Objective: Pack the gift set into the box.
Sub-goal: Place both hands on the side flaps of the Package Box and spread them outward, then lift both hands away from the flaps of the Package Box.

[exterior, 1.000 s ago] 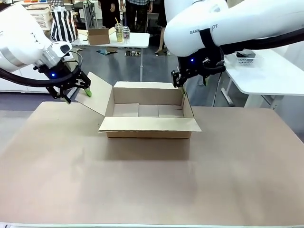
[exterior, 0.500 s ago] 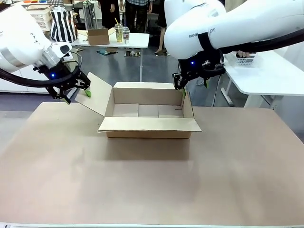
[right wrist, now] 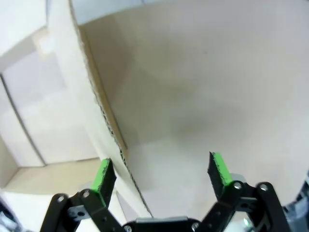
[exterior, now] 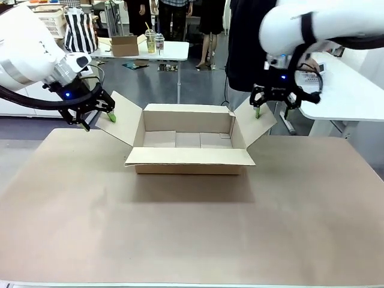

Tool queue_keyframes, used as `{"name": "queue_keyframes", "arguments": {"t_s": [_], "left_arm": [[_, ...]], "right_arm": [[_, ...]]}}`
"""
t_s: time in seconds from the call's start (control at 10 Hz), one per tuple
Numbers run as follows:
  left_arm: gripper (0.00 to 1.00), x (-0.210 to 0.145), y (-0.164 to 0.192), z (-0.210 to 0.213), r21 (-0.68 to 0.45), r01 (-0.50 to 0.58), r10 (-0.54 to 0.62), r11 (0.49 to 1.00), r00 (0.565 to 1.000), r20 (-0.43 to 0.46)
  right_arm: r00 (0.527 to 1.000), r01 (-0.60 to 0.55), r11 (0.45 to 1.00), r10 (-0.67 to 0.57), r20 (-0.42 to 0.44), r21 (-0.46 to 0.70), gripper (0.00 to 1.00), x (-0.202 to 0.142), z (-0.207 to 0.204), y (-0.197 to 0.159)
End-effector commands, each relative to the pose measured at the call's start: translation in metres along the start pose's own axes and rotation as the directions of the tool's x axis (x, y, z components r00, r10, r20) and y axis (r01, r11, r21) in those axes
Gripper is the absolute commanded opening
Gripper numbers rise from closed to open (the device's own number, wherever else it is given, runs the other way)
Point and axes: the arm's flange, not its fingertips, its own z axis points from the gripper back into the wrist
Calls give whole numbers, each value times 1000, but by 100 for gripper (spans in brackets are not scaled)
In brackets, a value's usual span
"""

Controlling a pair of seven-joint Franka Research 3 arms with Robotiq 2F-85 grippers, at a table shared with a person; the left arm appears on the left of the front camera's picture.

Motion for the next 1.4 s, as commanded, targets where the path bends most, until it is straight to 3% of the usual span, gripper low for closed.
{"name": "queue_keyframes", "arguments": {"t_s": [0.0, 0.2, 0.3, 1.3], "left_arm": [[100, -2, -1, 2, 20, -10, 10, 1000, 1000, 8], [100, -2, -1, 2, 20, -10, 10, 1000, 1000, 8], [100, -2, -1, 2, 20, -10, 10, 1000, 1000, 8], [100, -2, -1, 2, 20, -10, 10, 1000, 1000, 8]], "right_arm": [[1000, -11, 987, 15, -23, 158, 100, -11, -23, -31], [998, 47, 975, -35, -55, 219, 100, -5, -44, -46], [999, 26, 991, -22, -36, 134, 100, 3, -22, -32], [999, 26, 991, -22, -36, 134, 100, 3, -22, -32]]}}
